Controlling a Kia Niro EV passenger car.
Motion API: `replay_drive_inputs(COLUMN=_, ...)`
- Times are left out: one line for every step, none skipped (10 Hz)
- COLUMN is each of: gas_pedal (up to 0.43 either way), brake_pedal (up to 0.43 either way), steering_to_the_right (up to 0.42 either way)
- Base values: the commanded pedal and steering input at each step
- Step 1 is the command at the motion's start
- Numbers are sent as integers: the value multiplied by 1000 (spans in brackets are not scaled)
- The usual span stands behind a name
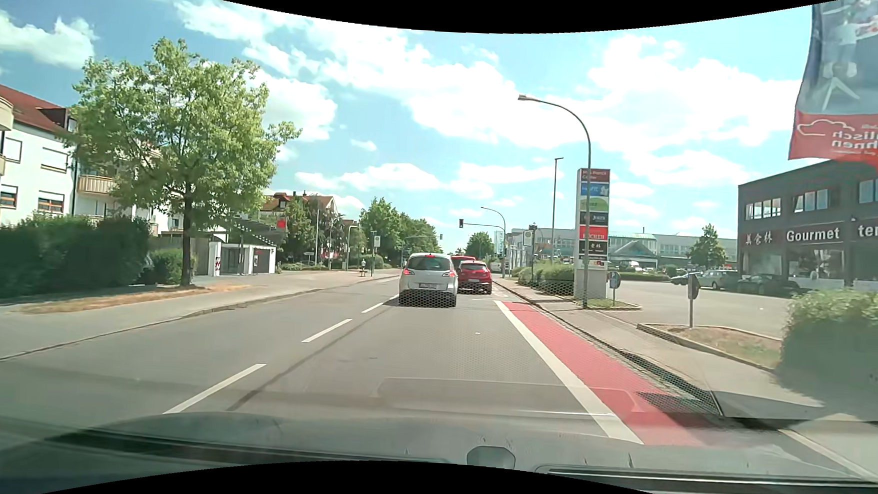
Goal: Follow the waypoints while adhering to traffic rules and regulations
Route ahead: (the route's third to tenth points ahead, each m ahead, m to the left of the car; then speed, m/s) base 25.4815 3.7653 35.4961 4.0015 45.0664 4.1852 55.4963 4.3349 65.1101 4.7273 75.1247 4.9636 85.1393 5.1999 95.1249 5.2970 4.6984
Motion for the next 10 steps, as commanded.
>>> replay_drive_inputs(gas_pedal=0, brake_pedal=250, steering_to_the_right=-4)
replay_drive_inputs(gas_pedal=0, brake_pedal=250, steering_to_the_right=-4)
replay_drive_inputs(gas_pedal=0, brake_pedal=250, steering_to_the_right=-4)
replay_drive_inputs(gas_pedal=0, brake_pedal=250, steering_to_the_right=-5)
replay_drive_inputs(gas_pedal=0, brake_pedal=250, steering_to_the_right=-4)
replay_drive_inputs(gas_pedal=0, brake_pedal=250, steering_to_the_right=-5)
replay_drive_inputs(gas_pedal=0, brake_pedal=244, steering_to_the_right=-4)
replay_drive_inputs(gas_pedal=0, brake_pedal=250, steering_to_the_right=-4)
replay_drive_inputs(gas_pedal=0, brake_pedal=244, steering_to_the_right=-4)
replay_drive_inputs(gas_pedal=0, brake_pedal=250, steering_to_the_right=-4)
